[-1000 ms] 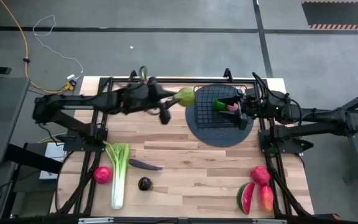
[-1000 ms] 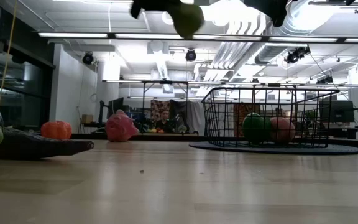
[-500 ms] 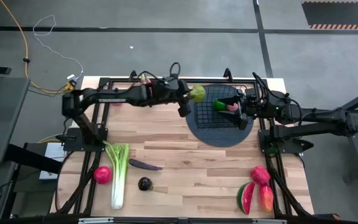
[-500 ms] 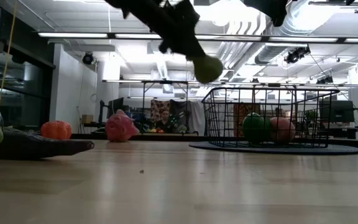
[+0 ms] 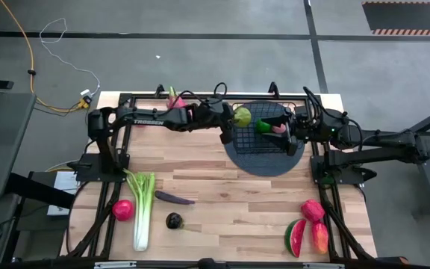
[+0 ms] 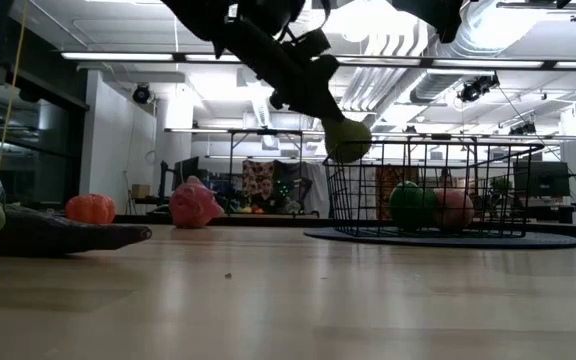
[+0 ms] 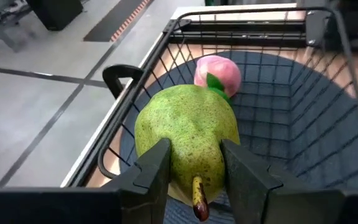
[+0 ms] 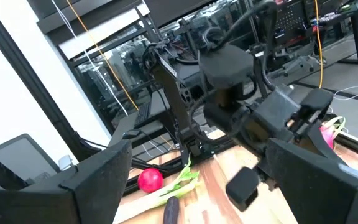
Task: Build produce basket
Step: Put the pear into the wire basket, then put the bell pepper into the wire basket
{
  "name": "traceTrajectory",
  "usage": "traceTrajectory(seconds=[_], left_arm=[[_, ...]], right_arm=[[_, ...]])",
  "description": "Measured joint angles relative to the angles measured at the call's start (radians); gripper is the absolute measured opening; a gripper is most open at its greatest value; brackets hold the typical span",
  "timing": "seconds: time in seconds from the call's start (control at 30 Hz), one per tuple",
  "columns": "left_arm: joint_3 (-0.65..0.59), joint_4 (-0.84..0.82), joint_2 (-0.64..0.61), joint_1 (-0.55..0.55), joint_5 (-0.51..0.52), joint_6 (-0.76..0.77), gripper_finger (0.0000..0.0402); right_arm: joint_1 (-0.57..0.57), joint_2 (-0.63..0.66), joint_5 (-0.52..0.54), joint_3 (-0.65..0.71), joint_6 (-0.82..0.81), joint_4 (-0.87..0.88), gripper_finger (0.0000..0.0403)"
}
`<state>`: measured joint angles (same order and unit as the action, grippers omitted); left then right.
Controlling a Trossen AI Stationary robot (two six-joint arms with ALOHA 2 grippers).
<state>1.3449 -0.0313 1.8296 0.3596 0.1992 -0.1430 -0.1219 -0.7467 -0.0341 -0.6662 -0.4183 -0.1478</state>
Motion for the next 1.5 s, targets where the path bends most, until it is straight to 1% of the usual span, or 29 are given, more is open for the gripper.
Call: traceTrajectory(seconds=[0.27,0.47,0.6,0.7,0.97,1.07,1.17,1.3,1.4,1.5], left_arm=[[0.0,0.092,0.064,0.0,-0.002,-0.001,0.0118],[0.0,0.112,0.096,0.0,-0.004,0.001,0.0118],[0.0,0.109,0.108,0.0,0.0,0.017,0.0123],[0.0,0.114,0.107,0.0,0.0,0.016,0.0137],[0.0,0.113,0.105,0.014,0.003,0.019,0.0191],[0.01,0.104,0.102,0.013,0.033,0.019,0.0212],[0.052,0.038,0.079,0.013,0.054,0.022,0.0229],[0.103,-0.047,0.014,0.013,0.055,-0.025,0.0243],[0.117,-0.085,-0.071,0.013,0.053,-0.043,0.0245],[0.109,-0.105,-0.189,0.022,0.002,0.003,0.0244]], right_arm=[[0.0,0.0,0.0,0.0,0.0,0.0,0.0362],[0.0,0.0,0.033,0.0,0.0,0.0,0.0362],[0.0,0.0,0.034,0.0,0.0,0.0,0.0362],[0.0,0.0,0.034,0.0,0.0,0.0,0.0362],[0.0,0.0,0.034,0.0,0.0,0.0,0.0362],[0.0,0.0,0.034,0.0,0.0,0.0,0.0362],[0.0,0.0,0.035,0.0,0.0,0.0,0.0362],[0.0,0.0,0.035,0.0,0.0,0.001,0.0362],[0.0,0.0,0.036,0.0,-0.004,0.0,0.0362],[0.0,0.0,0.053,0.0,-0.045,-0.01,0.0362]])
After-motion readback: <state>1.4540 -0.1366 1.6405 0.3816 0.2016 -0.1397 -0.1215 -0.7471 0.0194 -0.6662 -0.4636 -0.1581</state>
